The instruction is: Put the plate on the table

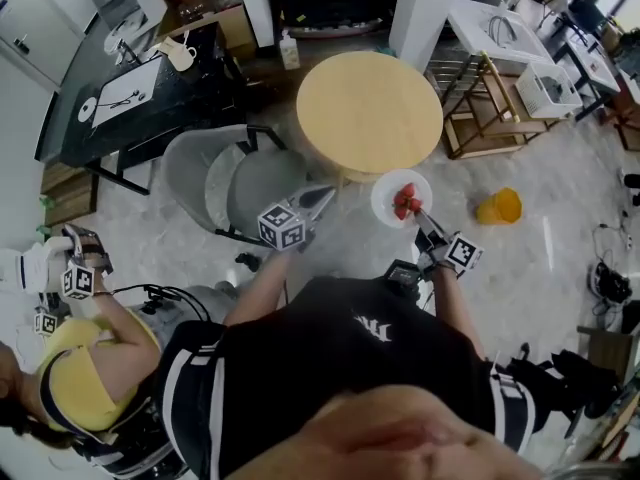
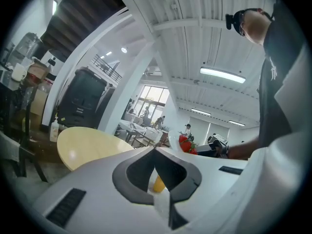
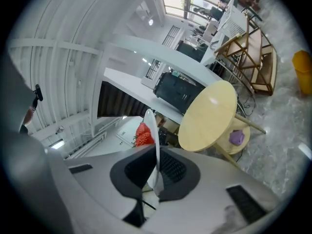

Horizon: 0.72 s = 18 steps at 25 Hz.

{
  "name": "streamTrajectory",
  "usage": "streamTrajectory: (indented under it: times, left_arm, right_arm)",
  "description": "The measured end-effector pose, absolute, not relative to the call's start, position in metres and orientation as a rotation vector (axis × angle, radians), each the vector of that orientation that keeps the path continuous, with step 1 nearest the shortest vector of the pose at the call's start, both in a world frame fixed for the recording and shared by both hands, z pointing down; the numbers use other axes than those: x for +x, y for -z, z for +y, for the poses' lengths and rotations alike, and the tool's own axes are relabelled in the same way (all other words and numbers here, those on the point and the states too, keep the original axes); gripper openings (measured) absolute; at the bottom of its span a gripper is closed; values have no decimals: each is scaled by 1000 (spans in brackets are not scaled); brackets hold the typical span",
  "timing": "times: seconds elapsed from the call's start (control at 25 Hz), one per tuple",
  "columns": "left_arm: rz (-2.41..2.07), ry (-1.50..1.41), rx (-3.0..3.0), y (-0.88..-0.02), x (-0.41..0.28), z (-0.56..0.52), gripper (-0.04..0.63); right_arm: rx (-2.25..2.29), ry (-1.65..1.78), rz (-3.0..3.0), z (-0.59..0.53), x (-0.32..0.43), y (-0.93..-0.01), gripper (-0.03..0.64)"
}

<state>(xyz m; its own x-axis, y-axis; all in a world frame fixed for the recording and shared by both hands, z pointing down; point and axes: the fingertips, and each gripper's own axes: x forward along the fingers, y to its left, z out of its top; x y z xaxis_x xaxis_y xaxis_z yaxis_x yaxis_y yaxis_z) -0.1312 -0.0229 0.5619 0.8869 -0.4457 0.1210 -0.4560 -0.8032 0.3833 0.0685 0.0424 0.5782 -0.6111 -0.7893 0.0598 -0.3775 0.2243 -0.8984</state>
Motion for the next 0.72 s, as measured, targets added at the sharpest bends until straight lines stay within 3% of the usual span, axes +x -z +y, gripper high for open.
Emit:
streamTrajectory:
  times: [0.72]
  left_arm:
    - [-772, -88, 2571, -586, -64, -150, 2]
  right_arm:
    - [-954, 1476, 2120, -111, 132, -613, 8]
